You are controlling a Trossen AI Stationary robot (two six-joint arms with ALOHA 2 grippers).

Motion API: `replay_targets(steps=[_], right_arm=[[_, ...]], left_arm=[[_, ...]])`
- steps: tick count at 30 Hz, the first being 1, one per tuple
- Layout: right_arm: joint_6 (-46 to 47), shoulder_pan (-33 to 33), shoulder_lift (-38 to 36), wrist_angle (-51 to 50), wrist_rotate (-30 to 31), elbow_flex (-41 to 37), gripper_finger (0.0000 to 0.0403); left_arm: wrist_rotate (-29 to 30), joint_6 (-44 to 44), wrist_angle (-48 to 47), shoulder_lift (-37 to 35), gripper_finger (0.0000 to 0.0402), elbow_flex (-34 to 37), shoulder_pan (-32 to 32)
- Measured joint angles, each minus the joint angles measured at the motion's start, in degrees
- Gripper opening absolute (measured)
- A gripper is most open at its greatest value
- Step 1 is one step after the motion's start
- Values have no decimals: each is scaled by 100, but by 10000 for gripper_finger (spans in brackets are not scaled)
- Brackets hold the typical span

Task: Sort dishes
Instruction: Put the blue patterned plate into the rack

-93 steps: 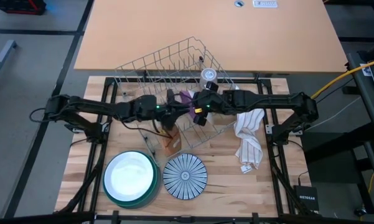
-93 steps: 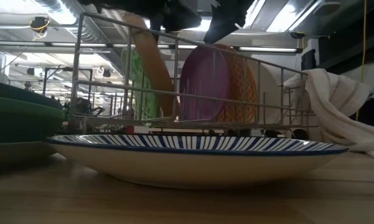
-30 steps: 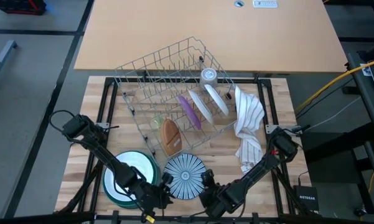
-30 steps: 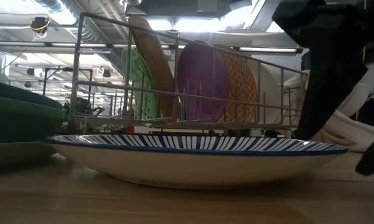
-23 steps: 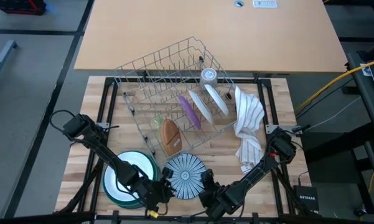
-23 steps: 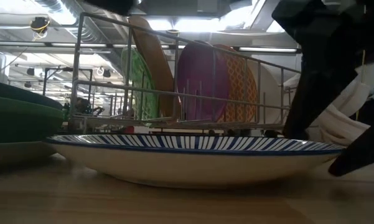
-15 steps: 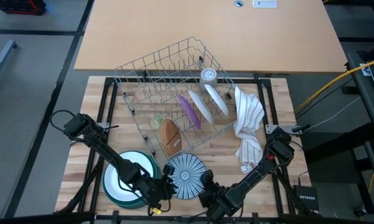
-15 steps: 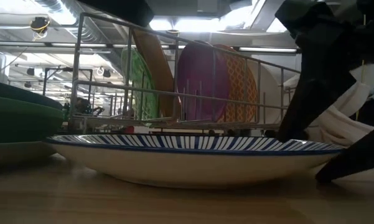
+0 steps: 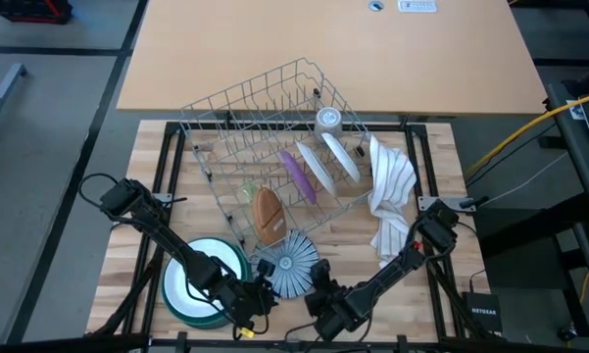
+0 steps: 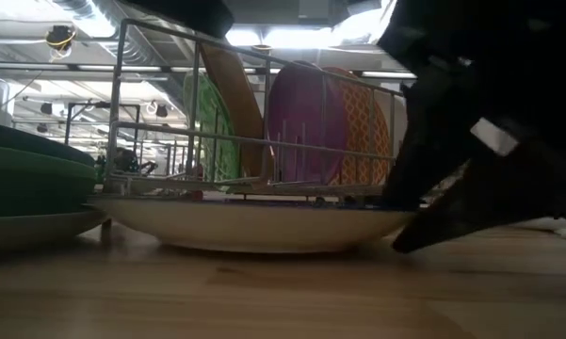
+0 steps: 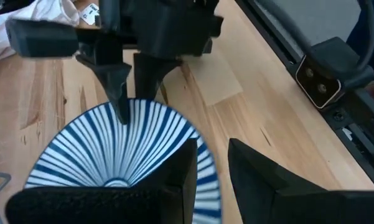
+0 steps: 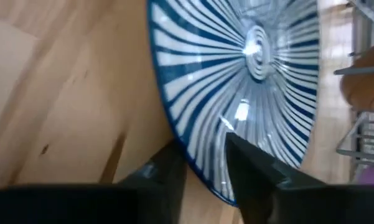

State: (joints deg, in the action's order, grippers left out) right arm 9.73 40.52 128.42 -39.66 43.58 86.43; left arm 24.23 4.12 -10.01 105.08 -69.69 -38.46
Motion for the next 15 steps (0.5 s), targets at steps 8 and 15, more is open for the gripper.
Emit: replay_targets(steps=[8, 15], right_arm=[[-312, -10, -87, -5, 208, -27, 17], [-266, 25, -306, 13, -215, -33, 32]], left_arm=[[0, -2, 62, -4, 81, 4, -55], [0, -2, 55, -7, 81, 4, -55]])
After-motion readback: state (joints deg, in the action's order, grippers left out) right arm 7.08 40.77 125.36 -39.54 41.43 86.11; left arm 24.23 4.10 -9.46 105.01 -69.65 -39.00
